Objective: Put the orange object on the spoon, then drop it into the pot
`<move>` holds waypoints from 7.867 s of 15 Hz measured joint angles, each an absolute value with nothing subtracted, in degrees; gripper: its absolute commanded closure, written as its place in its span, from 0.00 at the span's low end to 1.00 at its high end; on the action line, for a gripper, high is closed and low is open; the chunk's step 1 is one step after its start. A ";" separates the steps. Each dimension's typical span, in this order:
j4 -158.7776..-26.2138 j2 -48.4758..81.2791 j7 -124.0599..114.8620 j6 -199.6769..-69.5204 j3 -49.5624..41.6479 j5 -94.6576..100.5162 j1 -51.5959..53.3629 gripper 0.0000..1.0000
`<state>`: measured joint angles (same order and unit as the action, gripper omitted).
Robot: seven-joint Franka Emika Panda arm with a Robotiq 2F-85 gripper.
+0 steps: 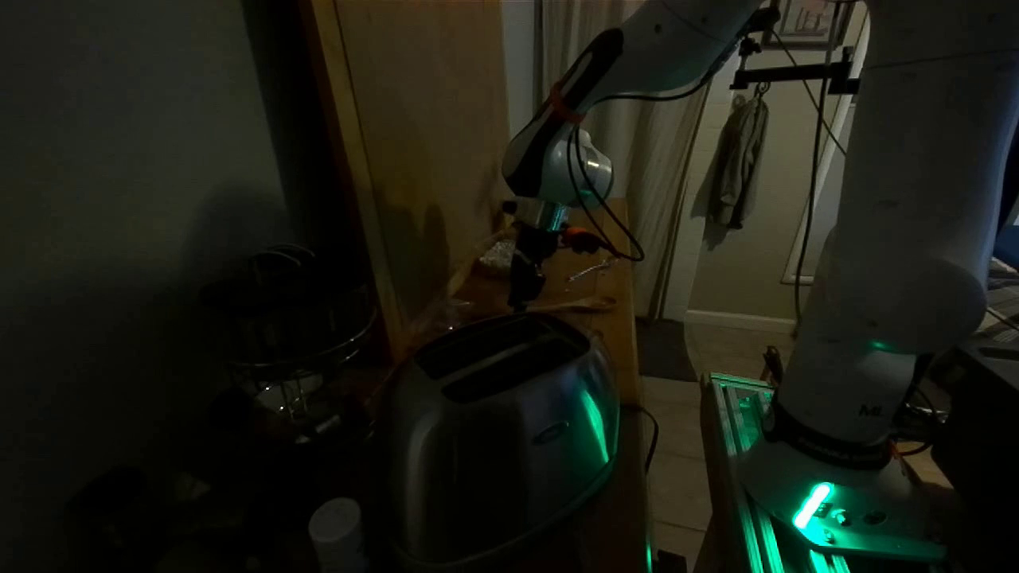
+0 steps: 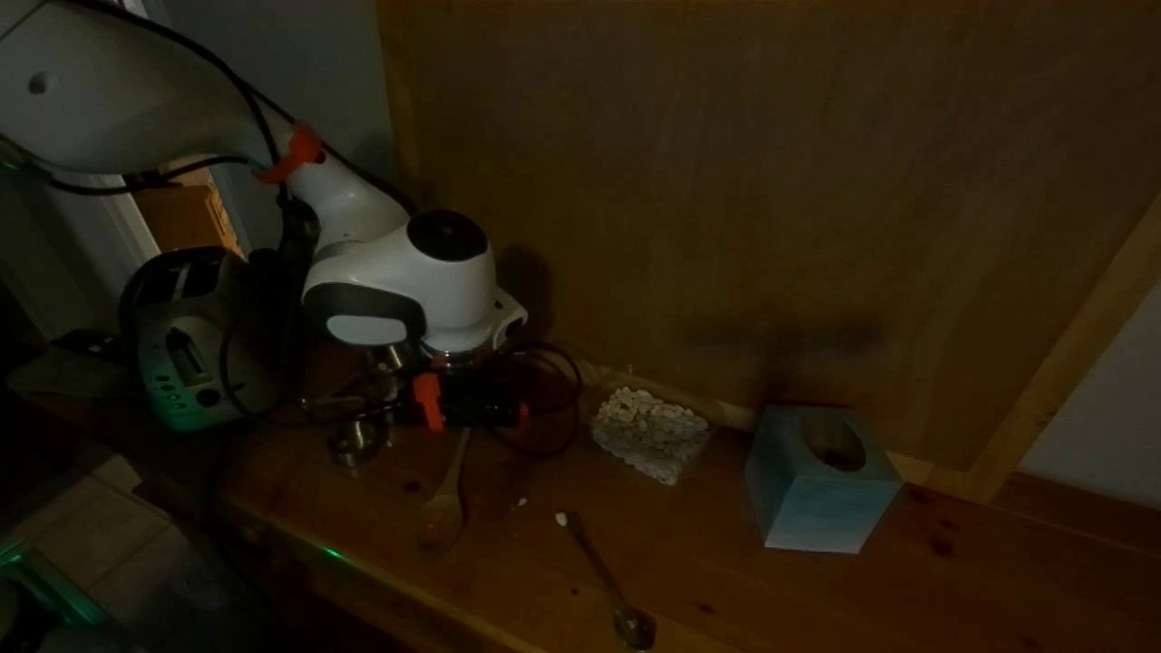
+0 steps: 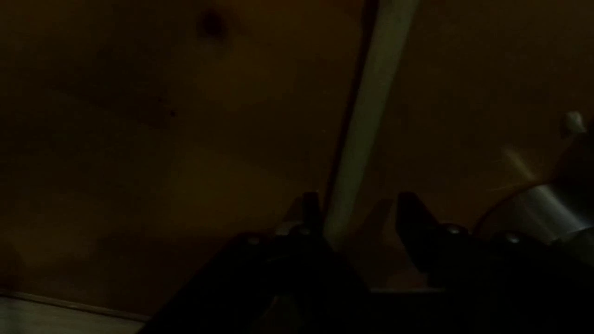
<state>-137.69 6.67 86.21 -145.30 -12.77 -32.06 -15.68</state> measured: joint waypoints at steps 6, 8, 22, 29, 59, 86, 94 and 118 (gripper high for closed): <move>-137.60 7.29 86.10 -146.26 -12.68 -32.05 -16.02 0.82; -137.59 7.34 86.06 -146.26 -12.68 -32.04 -16.24 0.91; -137.48 7.48 85.41 -146.26 -12.72 -31.21 -16.62 0.33; -137.47 7.48 84.88 -146.26 -12.81 -30.10 -17.32 0.19; -136.59 8.09 82.63 -145.89 -12.92 -24.25 -18.58 0.94; -141.81 -12.47 86.12 -120.39 -14.67 -28.35 -10.37 0.94; -142.29 -12.43 88.93 -119.21 -15.28 -31.78 -9.95 0.94; -145.41 -12.10 97.51 -118.90 -14.67 -49.43 -6.81 0.94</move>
